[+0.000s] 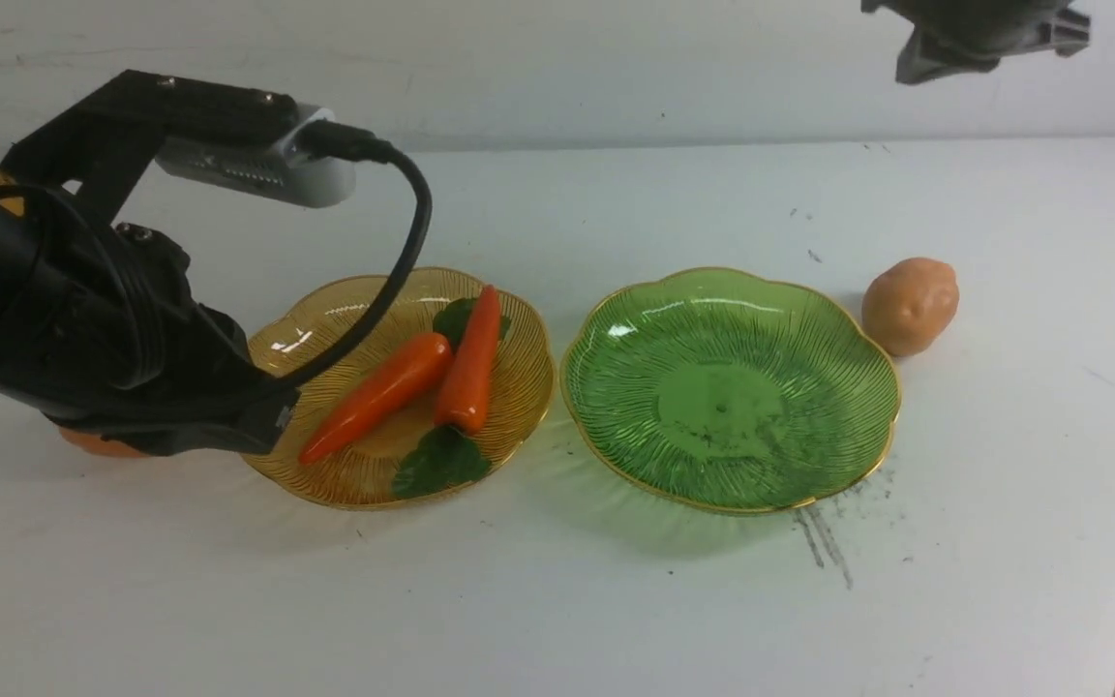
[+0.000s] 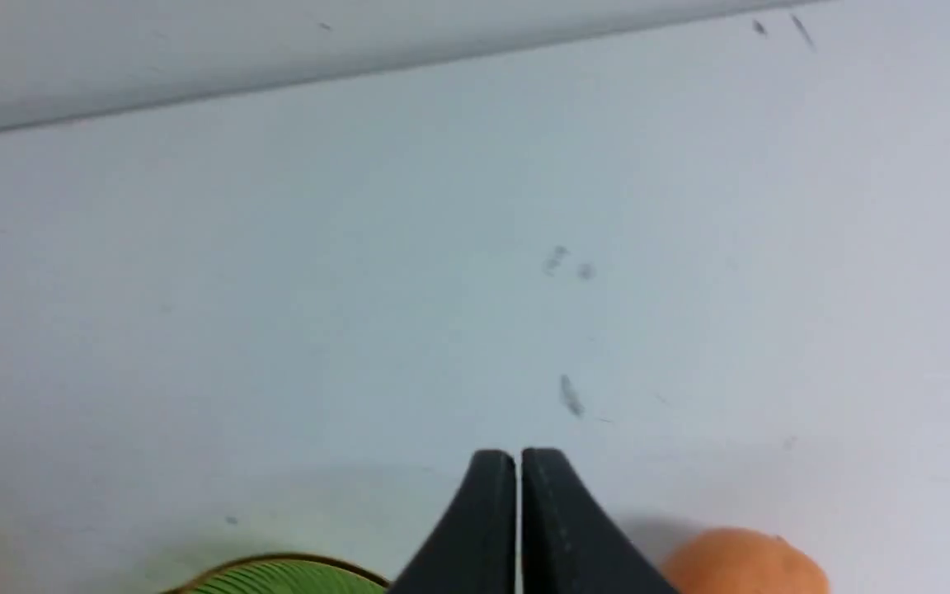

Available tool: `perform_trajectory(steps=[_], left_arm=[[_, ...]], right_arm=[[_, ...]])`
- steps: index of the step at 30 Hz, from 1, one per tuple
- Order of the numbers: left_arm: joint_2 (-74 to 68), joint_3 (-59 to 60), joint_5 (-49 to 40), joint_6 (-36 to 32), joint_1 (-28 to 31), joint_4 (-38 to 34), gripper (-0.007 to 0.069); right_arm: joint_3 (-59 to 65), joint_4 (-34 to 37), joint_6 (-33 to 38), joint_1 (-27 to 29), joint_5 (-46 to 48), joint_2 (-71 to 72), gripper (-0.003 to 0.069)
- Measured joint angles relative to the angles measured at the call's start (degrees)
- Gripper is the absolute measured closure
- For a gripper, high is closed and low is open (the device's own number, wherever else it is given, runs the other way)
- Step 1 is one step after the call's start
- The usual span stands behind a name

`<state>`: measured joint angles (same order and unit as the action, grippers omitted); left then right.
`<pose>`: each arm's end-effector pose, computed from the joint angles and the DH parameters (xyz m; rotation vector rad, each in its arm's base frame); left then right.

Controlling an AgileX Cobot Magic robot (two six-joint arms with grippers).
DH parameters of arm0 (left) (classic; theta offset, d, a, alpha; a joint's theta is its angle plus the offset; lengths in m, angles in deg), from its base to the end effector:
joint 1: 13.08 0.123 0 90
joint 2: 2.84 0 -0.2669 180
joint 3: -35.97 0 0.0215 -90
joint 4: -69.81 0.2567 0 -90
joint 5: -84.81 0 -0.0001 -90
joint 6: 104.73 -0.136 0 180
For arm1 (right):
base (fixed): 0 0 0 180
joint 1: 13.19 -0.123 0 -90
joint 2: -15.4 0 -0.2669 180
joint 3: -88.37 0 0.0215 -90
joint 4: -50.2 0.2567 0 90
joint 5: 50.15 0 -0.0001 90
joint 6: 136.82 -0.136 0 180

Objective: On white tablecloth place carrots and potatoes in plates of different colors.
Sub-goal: 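Put the potato onto the plate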

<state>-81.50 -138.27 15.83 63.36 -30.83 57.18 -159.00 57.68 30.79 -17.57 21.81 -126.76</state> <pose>0.2405 -0.1061 0.3125 0.6443 2.5927 -0.3328 0.5242 0.0570 0.2621 0.1840 2.5663 0.2856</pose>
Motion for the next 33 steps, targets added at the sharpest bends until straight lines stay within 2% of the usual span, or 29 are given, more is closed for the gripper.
perform_trajectory(steps=[3,5,6,9,11,12,13,15,19,25,28,31,33], left_arm=[[0.0,0.0,-0.1,0.0,0.0,1.0,0.0628],[0.0,0.0,-0.1,0.0,0.0,1.8,0.0628],[0.0,0.0,-0.1,0.0,0.0,1.8,0.0628],[0.0,0.0,-0.1,0.0,0.0,1.8,0.0628],[0.0,0.0,-0.1,0.1,0.0,1.8,0.0628],[0.0,0.0,-0.1,0.1,0.0,1.8,0.0628],[0.0,0.0,-0.1,0.1,0.0,1.9,0.0628],[0.0,0.0,-0.1,0.1,0.0,1.9,0.0628],[0.0,0.0,-0.1,0.1,0.0,2.0,0.0628],[0.0,0.0,-0.1,0.1,0.0,2.0,0.0628],[0.0,0.0,-0.1,0.1,0.0,2.0,0.0628],[0.0,0.0,-0.1,0.1,0.0,2.0,0.0628],[0.0,0.0,-0.1,0.1,0.0,2.0,0.0628]], right_arm=[[4.1,-1.8,0.0,0.1,0.1,0.0,0.058],[8.0,-3.9,0.2,0.2,0.3,-0.1,0.0464],[8.3,-4.1,0.2,0.2,0.3,-0.1,0.0445],[9.3,-4.9,0.0,0.6,0.3,-1.2,0.0303],[9.6,-5.1,-2.4,0.9,0.2,-2.5,0.0164],[9.7,-5.1,-2.9,1.0,0.2,-2.8,0.0141],[9.7,-5.3,-5.2,1.1,0.1,-3.6,0.006],[9.7,-5.3,-7.2,1.1,0.0,-4.8,0.0004],[9.7,-5.2,-9.4,1.1,-0.1,-6.9,-0.0029],[9.7,-4.7,-9.9,1.2,-0.2,-9.4,-0.0033],[9.7,-3.0,-9.9,1.3,-0.6,-10.1,-0.0013],[9.7,-2.3,-9.9,1.5,-0.7,-10.3,0.0046],[9.7,-2.3,-9.2,1.5,-0.8,-10.3,0.0051]])
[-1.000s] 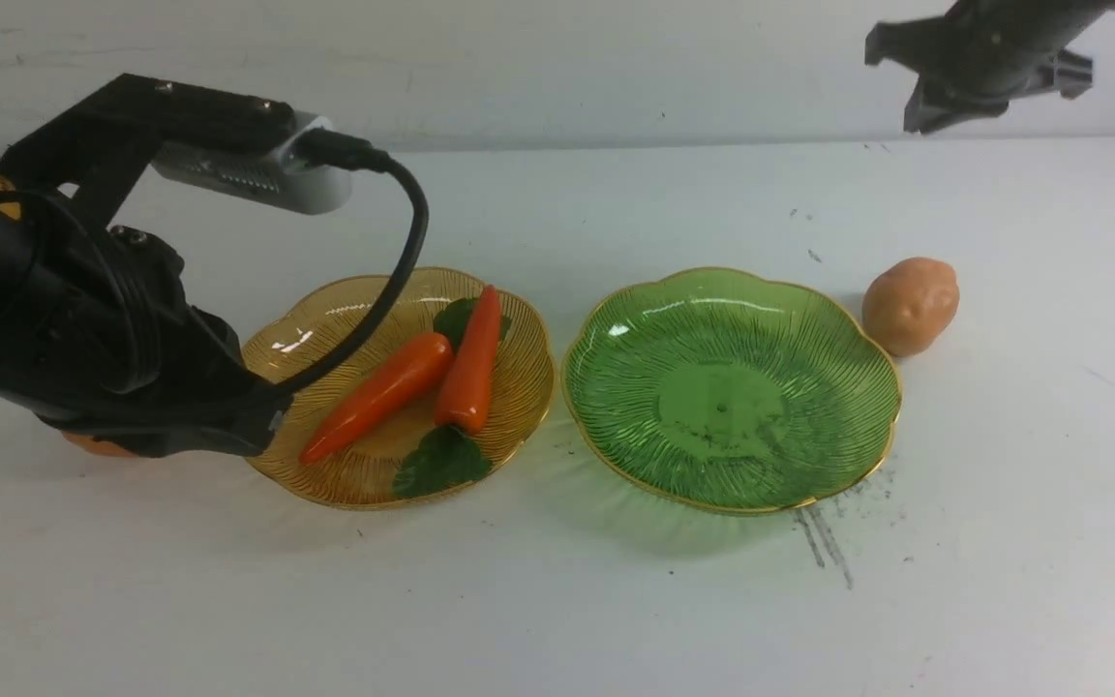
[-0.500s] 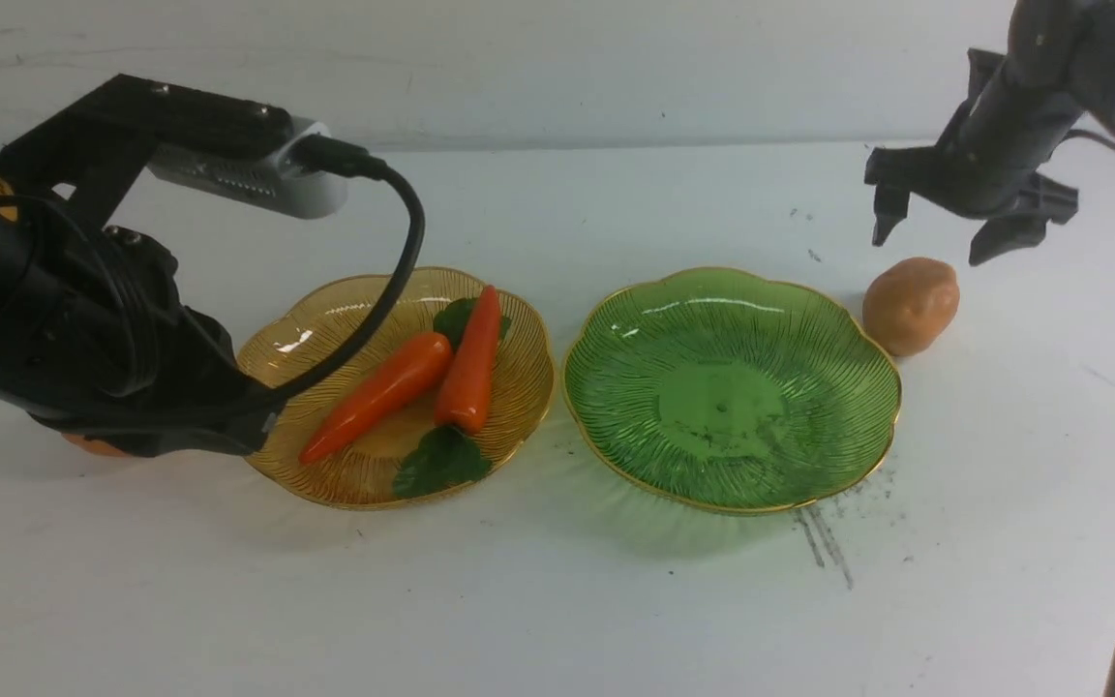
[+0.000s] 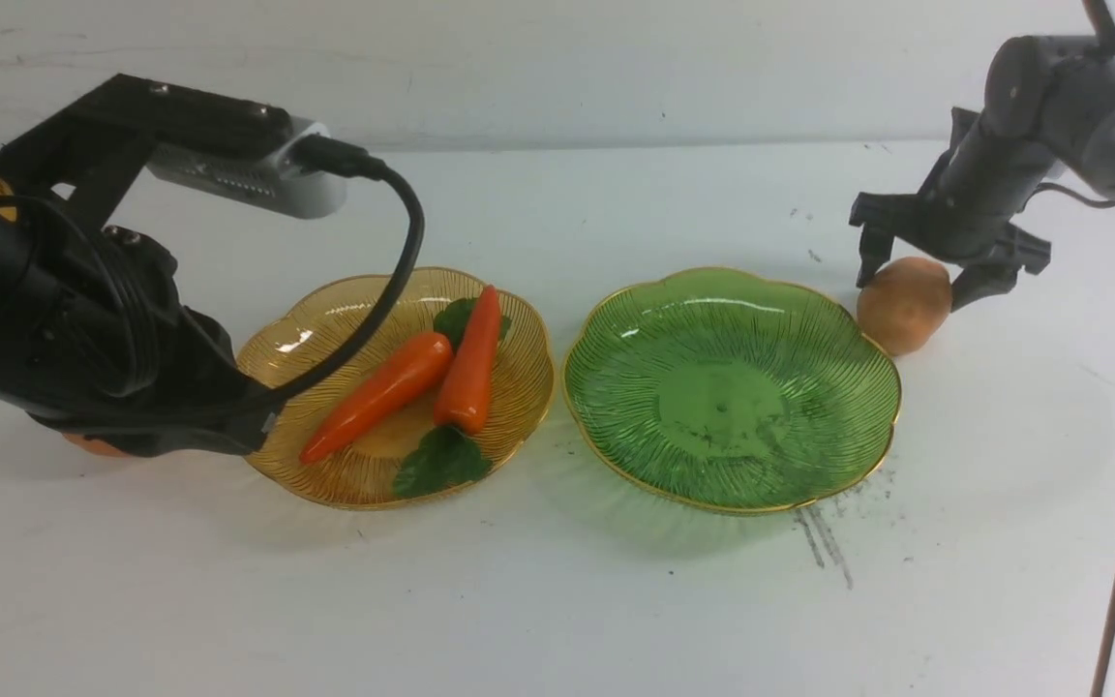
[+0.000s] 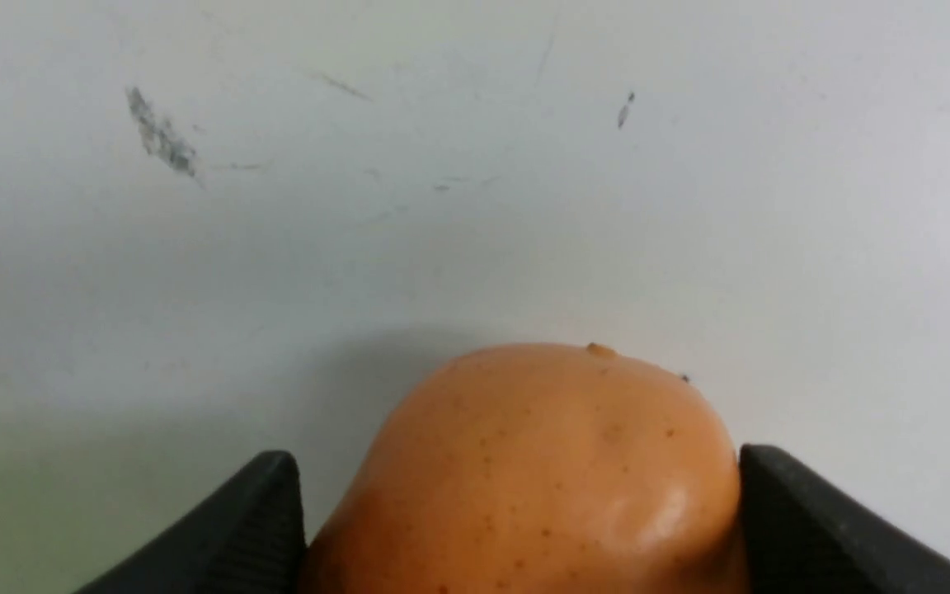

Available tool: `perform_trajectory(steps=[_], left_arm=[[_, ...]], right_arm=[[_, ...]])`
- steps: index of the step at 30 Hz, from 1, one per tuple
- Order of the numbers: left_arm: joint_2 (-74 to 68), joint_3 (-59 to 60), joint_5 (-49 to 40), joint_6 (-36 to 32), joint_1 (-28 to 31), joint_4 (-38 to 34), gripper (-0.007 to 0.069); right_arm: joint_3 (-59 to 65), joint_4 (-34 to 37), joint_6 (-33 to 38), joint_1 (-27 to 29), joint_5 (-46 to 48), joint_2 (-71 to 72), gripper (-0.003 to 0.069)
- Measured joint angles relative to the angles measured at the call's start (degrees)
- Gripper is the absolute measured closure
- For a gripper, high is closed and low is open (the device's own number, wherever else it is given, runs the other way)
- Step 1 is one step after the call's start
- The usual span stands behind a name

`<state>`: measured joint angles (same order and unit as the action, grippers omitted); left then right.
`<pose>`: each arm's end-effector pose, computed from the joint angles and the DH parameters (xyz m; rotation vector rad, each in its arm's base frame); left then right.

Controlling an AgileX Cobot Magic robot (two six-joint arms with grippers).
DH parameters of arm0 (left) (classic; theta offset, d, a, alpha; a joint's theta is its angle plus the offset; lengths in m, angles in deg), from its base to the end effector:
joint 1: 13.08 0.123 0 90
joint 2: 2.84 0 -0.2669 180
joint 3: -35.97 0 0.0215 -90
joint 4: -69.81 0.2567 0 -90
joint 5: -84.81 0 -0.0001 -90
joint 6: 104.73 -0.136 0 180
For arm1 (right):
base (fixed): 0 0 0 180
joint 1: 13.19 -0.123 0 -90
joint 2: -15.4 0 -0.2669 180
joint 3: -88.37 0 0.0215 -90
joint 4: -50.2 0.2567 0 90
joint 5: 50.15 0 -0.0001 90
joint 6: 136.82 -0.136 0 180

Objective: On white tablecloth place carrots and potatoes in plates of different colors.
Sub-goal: 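Put the potato onto the plate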

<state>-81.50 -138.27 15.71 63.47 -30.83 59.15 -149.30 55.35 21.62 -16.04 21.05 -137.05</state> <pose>0.2416 -0.1020 0.3115 0.6495 2.5966 -0.2866 0.5259 0.0378 0.1150 0.5003 2.8711 0.2021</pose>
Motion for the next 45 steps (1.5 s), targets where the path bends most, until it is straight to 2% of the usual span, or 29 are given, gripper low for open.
perform_trajectory(steps=[9,15,17,22,27,31,37,45], left_arm=[[0.0,0.0,0.0,0.5,0.0,0.0,0.0628],[0.0,0.0,0.0,2.8,0.0,3.1,0.0628],[0.0,0.0,-0.1,4.3,0.0,5.4,0.0628],[0.0,0.0,-1.6,8.1,0.0,10.7,0.0627],[0.0,0.0,-1.8,9.0,0.0,12.3,0.0627],[0.0,0.0,-1.9,9.5,0.0,12.4,0.0627],[0.0,0.0,-2.0,9.7,0.5,12.9,0.0624],[0.0,0.0,-2.1,9.7,5.6,11.5,0.0624]], right_arm=[[0.1,-4.7,4.7,0.2,0.4,5.7,0.0051],[-0.1,10.2,11.4,-0.9,0.4,15.9,0.0051],[0.5,12.6,13.9,-2.5,0.4,16.2,0.0051],[10.4,8.8,16.2,-7.5,0.2,15.9,0.0051],[17.6,6.3,16.1,-9.2,0.5,14.2,0.0051],[18.1,5.6,15.2,-9.2,0.2,13.8,0.0046],[18.1,5.6,14.3,-9.2,0.1,15.6,-0.0011],[18.1,5.9,13.4,-9.2,0.1,18.9,-0.0016]])
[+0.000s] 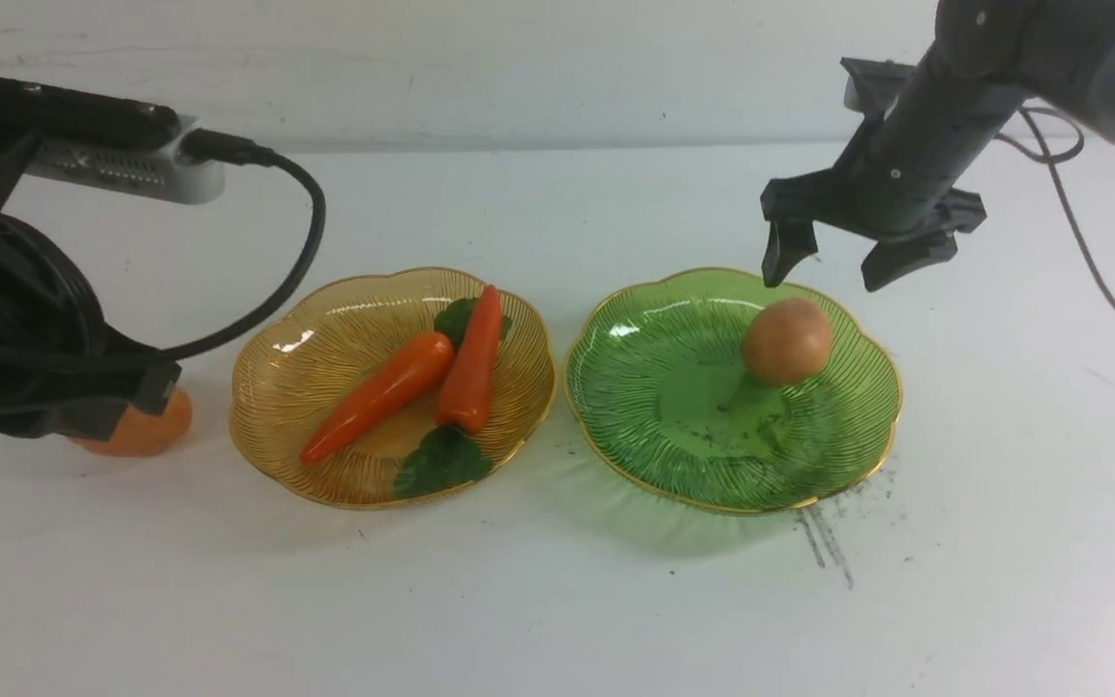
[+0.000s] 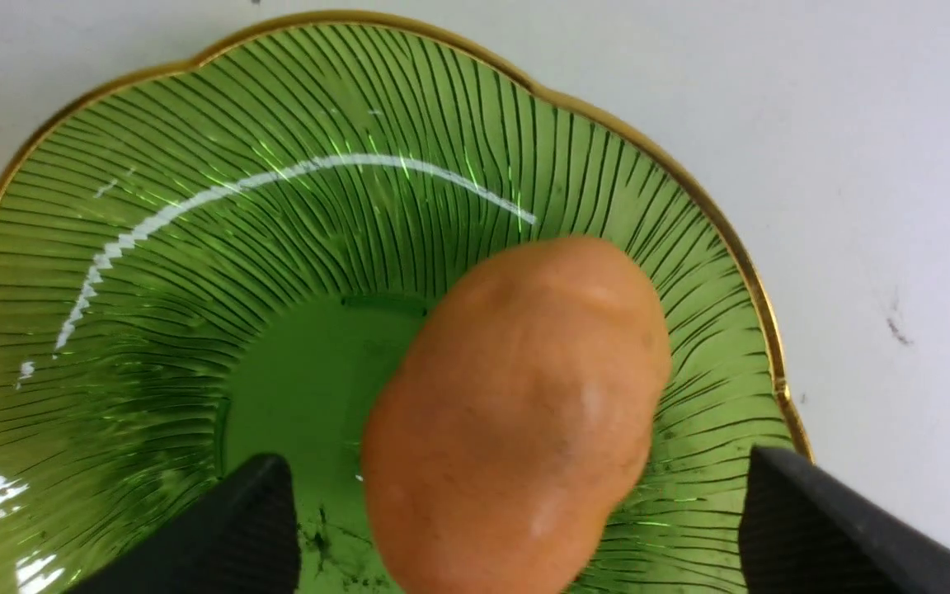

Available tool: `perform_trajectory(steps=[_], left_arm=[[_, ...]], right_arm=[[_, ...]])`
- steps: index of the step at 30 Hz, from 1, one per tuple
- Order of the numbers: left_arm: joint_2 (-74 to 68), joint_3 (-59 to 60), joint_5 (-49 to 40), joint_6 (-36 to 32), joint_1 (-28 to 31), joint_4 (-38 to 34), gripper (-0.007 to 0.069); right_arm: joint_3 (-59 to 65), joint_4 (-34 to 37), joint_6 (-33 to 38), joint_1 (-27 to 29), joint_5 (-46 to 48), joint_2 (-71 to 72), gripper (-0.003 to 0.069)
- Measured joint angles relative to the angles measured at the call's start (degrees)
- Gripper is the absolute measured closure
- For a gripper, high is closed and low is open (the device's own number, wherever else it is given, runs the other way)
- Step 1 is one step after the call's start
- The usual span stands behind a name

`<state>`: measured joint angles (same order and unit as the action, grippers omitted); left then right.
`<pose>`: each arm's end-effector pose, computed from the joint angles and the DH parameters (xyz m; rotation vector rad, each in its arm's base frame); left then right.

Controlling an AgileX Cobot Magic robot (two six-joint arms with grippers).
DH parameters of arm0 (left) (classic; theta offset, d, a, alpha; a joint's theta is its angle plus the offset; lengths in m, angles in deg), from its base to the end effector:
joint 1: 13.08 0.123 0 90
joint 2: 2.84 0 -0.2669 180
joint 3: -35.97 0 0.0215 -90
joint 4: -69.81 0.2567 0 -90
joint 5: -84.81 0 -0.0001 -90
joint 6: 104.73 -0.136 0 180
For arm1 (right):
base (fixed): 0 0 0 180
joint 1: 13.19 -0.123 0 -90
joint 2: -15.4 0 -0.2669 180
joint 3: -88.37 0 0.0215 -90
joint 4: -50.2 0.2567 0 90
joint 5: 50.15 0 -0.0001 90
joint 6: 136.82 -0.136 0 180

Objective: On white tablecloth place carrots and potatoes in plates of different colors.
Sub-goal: 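Put the potato onto the plate, then pick up the potato beside the plates and place it on a plate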

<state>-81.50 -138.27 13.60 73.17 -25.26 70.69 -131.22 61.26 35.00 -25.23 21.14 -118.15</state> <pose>0.2516 -0.0523 0.3071 0.3401 2.6950 -0.0304 0.4605 0.1235 0.1910 -0.0421 2.9027 0.3395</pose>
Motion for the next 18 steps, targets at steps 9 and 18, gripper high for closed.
perform_trajectory(steps=[9,18], left_arm=[[-0.7,0.0,1.6,-0.2,10.2,-1.2,0.062],[-14.5,-0.1,9.9,-0.3,23.0,-11.0,0.0613]], right_arm=[[1.8,-0.5,3.5,0.0,0.1,12.8,0.0225],[17.6,-0.5,7.4,0.0,0.8,40.2,0.0661]])
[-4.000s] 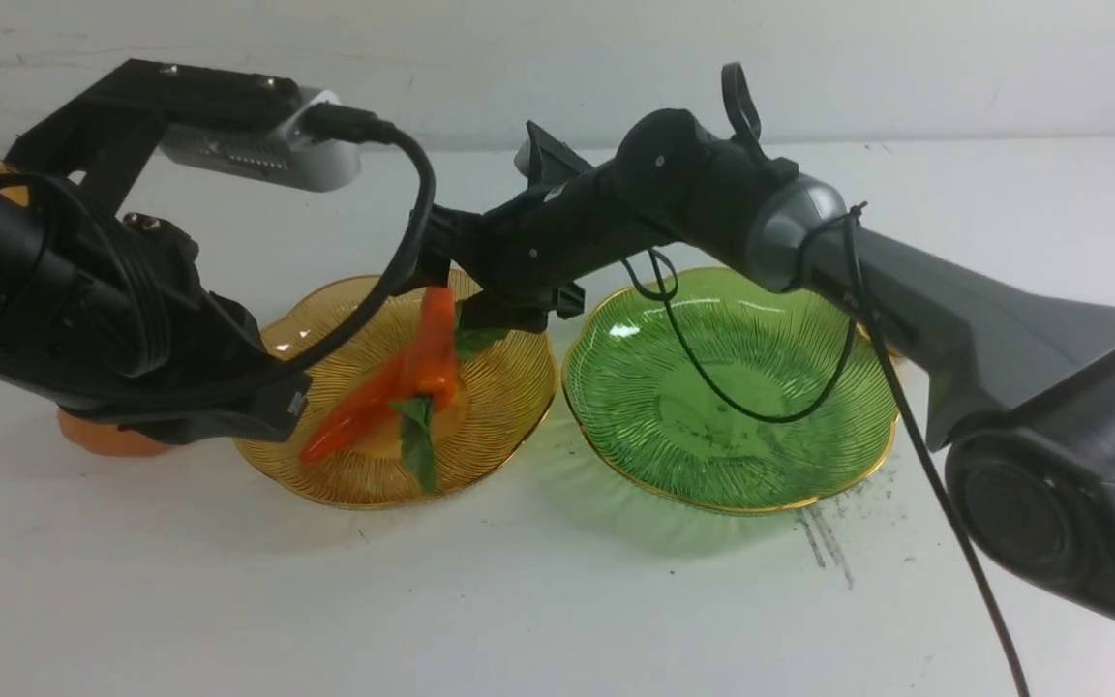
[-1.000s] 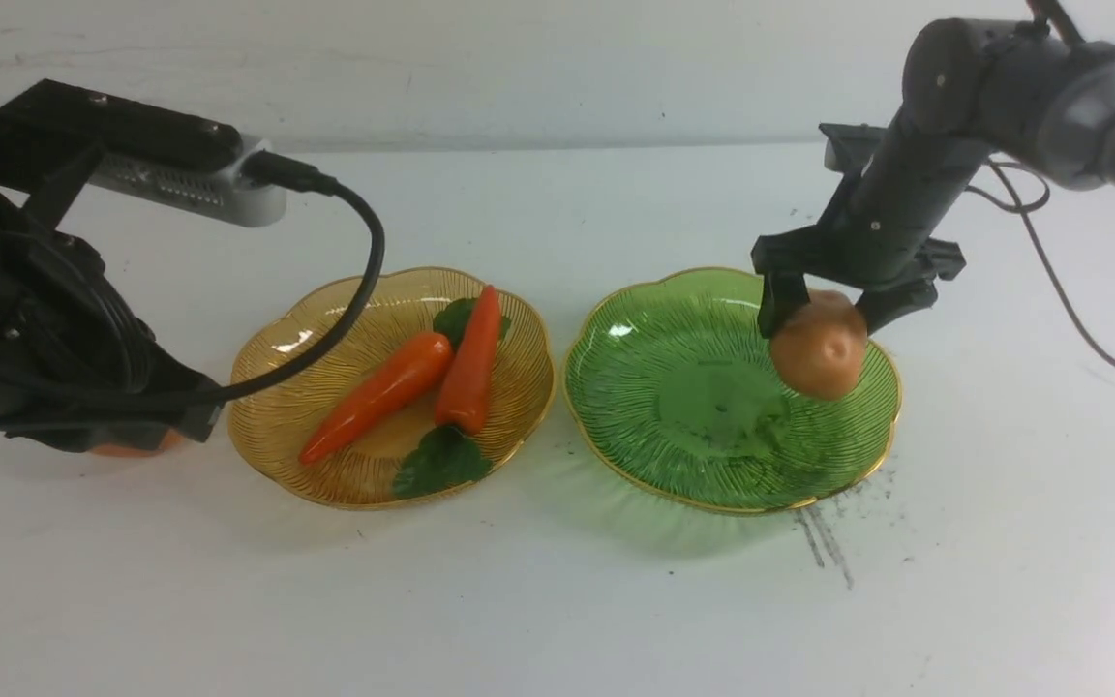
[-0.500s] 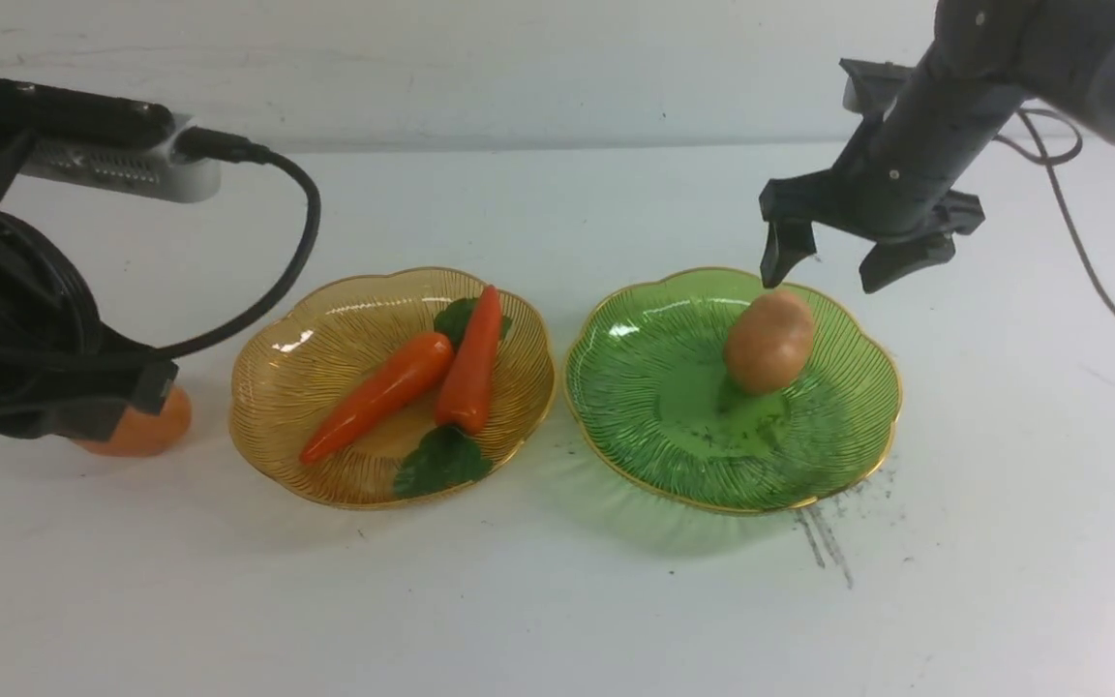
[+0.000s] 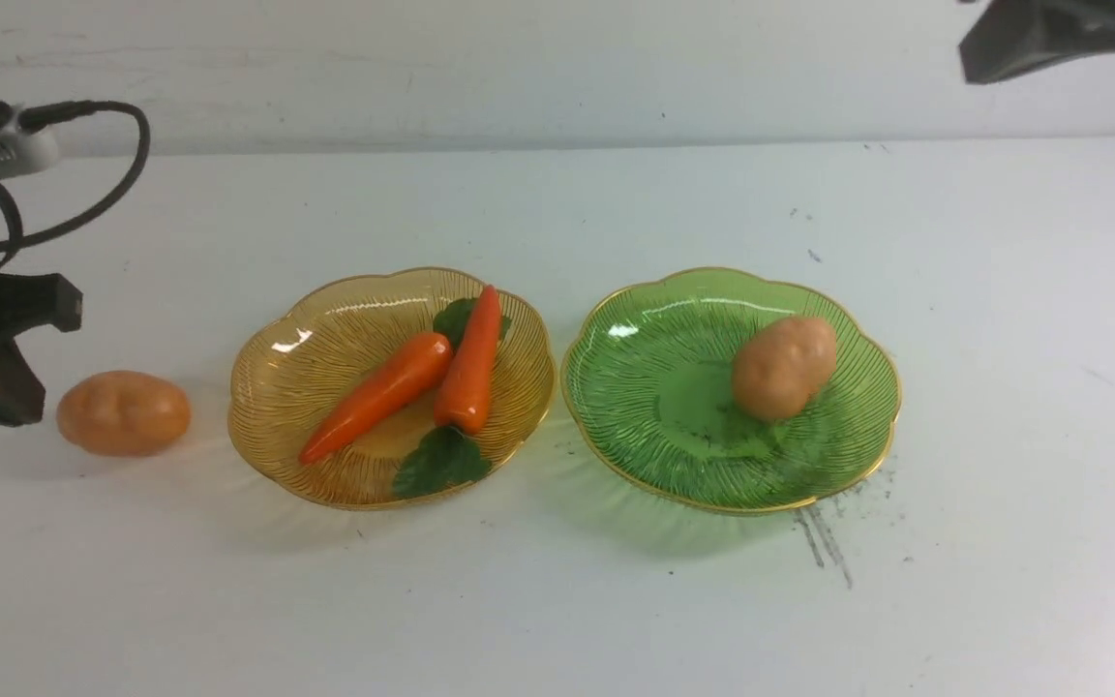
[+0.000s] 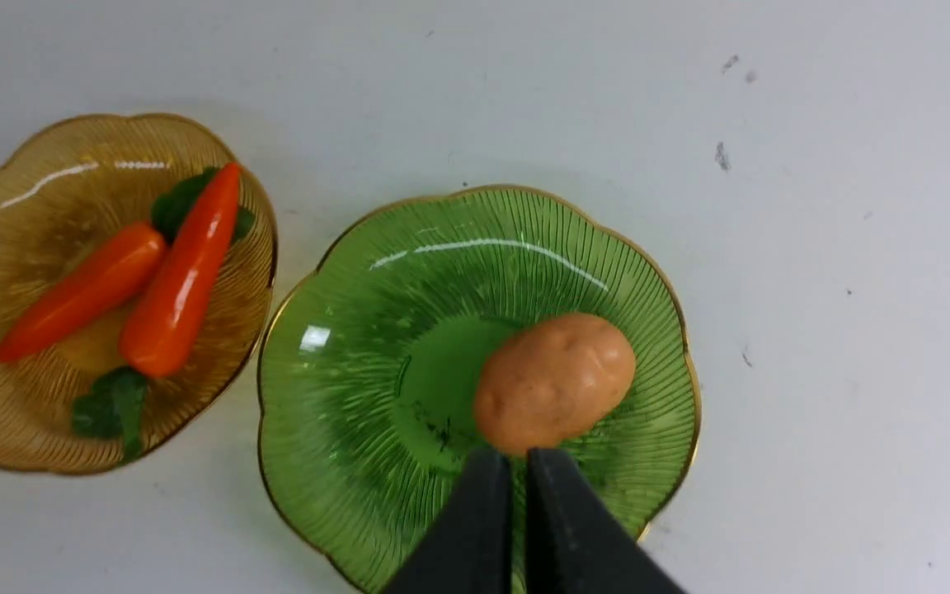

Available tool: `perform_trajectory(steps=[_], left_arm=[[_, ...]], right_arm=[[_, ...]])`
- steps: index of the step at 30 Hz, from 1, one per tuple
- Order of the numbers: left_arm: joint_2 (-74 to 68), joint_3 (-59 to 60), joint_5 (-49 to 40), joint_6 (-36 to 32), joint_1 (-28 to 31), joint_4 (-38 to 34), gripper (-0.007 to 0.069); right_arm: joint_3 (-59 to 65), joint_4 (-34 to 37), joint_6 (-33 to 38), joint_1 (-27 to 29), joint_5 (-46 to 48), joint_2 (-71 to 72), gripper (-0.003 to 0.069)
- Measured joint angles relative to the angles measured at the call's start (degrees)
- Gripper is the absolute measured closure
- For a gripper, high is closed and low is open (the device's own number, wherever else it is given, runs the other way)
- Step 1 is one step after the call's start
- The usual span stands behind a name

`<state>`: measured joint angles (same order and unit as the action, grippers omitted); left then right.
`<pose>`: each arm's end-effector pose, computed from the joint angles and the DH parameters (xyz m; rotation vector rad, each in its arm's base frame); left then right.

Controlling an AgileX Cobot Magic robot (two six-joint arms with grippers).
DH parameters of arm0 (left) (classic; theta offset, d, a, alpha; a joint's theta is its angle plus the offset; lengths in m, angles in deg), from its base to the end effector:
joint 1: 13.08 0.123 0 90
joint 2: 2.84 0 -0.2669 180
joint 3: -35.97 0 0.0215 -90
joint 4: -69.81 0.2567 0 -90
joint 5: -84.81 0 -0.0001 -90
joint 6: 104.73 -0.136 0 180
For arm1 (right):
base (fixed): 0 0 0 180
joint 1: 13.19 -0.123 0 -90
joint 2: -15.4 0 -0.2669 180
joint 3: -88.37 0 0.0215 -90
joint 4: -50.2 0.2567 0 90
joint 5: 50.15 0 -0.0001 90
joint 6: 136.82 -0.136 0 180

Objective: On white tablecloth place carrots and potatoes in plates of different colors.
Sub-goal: 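Pick up the potato beside the plates and place it on a plate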

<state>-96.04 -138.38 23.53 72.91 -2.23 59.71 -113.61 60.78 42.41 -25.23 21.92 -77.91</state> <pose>0.3165 0.0394 0.2451 -0.2851 2.7586 -0.1780 0.3198 0.0925 0.3848 -0.2479 2.4967 0.3357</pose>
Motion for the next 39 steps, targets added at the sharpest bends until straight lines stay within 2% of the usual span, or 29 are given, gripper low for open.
perform_trajectory(steps=[3,6,8,9,12,13,15,16,17,18,22,29,35,39], left_arm=[[-3.6,-1.0,3.3,-1.1,0.3,0.4,0.0599],[-8.3,-5.1,5.9,-1.6,0.3,0.5,0.0537],[-11.7,-8.7,6.2,-1.4,0.3,0.6,0.0442],[-12.0,-9.3,6.2,-1.2,0.3,0.6,0.0433],[-17.2,-14.1,5.7,2.4,0.3,2.1,0.0236],[-17.6,-14.5,5.7,2.8,0.3,2.4,0.0223],[-21.5,-16.6,3.5,8.4,0.3,4.8,0.0061],[-23.0,-17.2,2.5,10.9,0.3,5.9,0.0011],[-23.3,-17.4,2.3,11.9,0.3,6.1,0.0004],[-25.8,-18.5,1.0,16.4,0.3,7.6,-0.0037],[-30.6,-21.7,-0.1,24.7,0.3,8.7,-0.0058],[-32.5,-25.4,-0.2,27.0,0.3,7.5,-0.0058],[-33.7,-25.6,-2.4,32.9,0.3,7.4,-0.0058],[-35.3,-25.7,-3.1,34.5,0.3,6.2,-0.0058]], right_arm=[[4.9,0.0,0.8,0.0,0.4,4.5,0.0671],[11.4,0.0,0.8,0.0,0.7,10.1,0.0674],[15.3,0.0,0.8,0.0,0.7,12.4,0.0674],[15.6,0.0,0.8,0.0,0.7,12.7,0.0674],[19.4,0.3,0.8,0.0,0.8,13.9,0.0674],[19.6,0.3,0.8,0.0,0.8,13.9,0.0674],[21.8,0.9,0.8,0.0,0.7,13.9,0.0674],[22.4,1.3,0.8,0.0,0.7,13.9,0.0674],[22.4,1.3,0.8,0.0,0.7,13.9,0.0674],[23.3,1.8,0.8,0.0,0.7,13.9,0.0674],[23.7,2.1,1.4,0.0,0.6,13.9,0.0674],[23.7,2.6,3.0,0.0,0.6,13.9,0.0674],[23.7,3.2,3.6,0.0,0.6,13.9,0.0674],[23.7,3.2,4.8,0.0,0.4,13.9,0.0674]])
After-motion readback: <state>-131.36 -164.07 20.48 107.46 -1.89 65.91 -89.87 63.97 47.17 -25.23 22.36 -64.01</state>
